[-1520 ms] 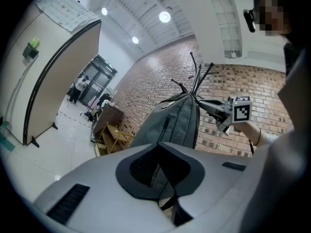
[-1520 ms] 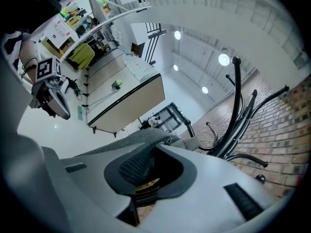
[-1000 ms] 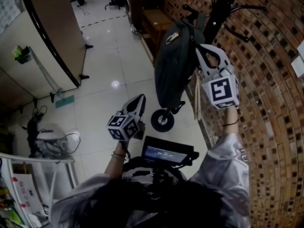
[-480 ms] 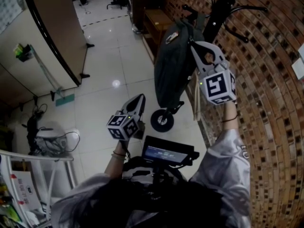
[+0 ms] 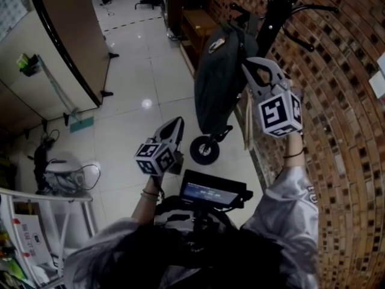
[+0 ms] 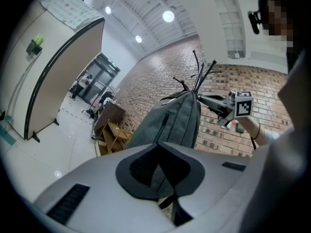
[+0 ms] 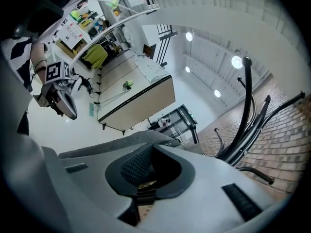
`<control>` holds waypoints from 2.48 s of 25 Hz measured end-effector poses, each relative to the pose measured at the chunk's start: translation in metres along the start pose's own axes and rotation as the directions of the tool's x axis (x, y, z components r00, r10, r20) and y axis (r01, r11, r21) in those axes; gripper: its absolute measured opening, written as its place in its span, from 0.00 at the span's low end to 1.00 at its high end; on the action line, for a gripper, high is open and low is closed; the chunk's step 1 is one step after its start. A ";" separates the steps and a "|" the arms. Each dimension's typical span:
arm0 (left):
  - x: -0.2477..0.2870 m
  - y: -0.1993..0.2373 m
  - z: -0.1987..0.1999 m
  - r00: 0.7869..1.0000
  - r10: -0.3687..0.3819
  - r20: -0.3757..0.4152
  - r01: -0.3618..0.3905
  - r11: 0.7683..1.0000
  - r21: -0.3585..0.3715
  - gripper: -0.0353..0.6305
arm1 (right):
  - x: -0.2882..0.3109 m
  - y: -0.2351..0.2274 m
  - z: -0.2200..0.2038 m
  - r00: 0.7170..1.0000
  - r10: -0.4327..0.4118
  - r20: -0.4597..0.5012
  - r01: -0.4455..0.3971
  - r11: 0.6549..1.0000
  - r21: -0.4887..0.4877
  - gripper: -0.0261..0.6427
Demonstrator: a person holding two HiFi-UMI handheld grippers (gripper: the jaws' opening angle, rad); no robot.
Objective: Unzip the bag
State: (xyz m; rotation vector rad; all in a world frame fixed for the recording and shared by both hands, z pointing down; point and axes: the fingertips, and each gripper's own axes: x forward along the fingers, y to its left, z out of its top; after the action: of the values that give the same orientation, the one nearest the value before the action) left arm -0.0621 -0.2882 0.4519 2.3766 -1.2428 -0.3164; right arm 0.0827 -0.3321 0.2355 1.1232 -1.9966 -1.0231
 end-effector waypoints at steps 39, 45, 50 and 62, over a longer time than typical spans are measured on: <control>-0.006 -0.002 -0.003 1.000 0.003 -0.021 -0.003 1.000 0.023 0.07 | -0.017 0.068 -0.019 0.991 0.132 -0.010 -0.132 0.991 0.038 0.06; -0.006 -0.001 -0.002 1.000 -0.003 -0.022 0.004 0.999 0.034 0.07 | -0.020 0.079 -0.026 0.989 0.145 -0.033 -0.143 0.987 0.069 0.06; -0.005 -0.002 -0.004 1.000 0.000 -0.029 0.001 1.000 0.023 0.07 | -0.022 0.091 -0.027 0.986 0.168 -0.018 -0.166 0.982 0.087 0.06; -0.002 -0.008 -0.009 0.999 -0.018 -0.047 0.019 0.999 0.032 0.07 | -0.027 0.123 -0.041 0.974 0.221 -0.054 -0.213 0.968 0.130 0.07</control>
State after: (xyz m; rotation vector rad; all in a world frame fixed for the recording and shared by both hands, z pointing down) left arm -0.0540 -0.2807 0.4557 2.4102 -1.2142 -0.2460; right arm 0.0783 -0.2805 0.3571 0.9621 -2.0967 -0.7488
